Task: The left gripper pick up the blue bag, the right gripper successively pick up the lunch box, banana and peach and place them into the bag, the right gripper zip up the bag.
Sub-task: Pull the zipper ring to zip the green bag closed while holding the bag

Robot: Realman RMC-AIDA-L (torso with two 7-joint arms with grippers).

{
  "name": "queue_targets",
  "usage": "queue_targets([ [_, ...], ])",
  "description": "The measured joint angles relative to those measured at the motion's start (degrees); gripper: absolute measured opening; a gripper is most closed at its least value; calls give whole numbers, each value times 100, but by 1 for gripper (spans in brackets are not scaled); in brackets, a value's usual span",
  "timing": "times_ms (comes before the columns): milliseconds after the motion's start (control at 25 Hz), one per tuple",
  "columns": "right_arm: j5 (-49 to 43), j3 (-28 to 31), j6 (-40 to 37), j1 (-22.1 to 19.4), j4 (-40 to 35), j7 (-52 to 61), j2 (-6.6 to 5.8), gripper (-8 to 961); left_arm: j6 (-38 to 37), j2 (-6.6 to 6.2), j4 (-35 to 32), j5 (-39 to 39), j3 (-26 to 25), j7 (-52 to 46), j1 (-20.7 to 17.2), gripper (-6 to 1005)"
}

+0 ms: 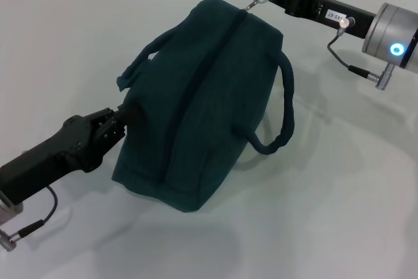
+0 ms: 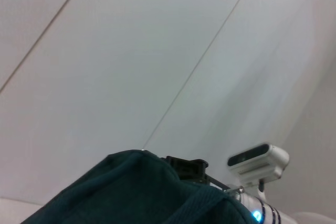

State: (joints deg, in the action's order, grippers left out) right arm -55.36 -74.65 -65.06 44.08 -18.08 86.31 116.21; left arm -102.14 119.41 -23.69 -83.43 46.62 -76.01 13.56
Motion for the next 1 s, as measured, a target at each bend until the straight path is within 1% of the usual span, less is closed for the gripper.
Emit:
queue_targets([
  [160,1,-4,-75,-40,-1,-1,-1,13,-171,22,108,45,21,355,35,155],
  [280,1,-4,-140,-116,-33,-2,-2,13,-247,26,284,289,14,467,69,161],
  [480,0,3,-254,-187,-36,-1,-13,13,-230,14,462,1037,7,304,65,323],
  [600,0,9,-562,-261,-49,-24,-27,13,-149,9,454,1358,7,-17,131,416],
  [720,-2,3,-918,-362,-138,-106,-28,13,58,-63,386,1414,13,-622,381,505],
  [840,-2,-20,-1199,-659,-472,-234,-13,13,163,-140,378,1308,47,-1009,744,595],
  [960,-3,-13,-1251,-920,-717,-259,-7,13,219,-174,380,1121,52,-1252,1107,750],
  [1000,-2,-6,-1253,-959,-742,-262,-9,13,233,-180,380,1087,53,-1284,1161,801],
])
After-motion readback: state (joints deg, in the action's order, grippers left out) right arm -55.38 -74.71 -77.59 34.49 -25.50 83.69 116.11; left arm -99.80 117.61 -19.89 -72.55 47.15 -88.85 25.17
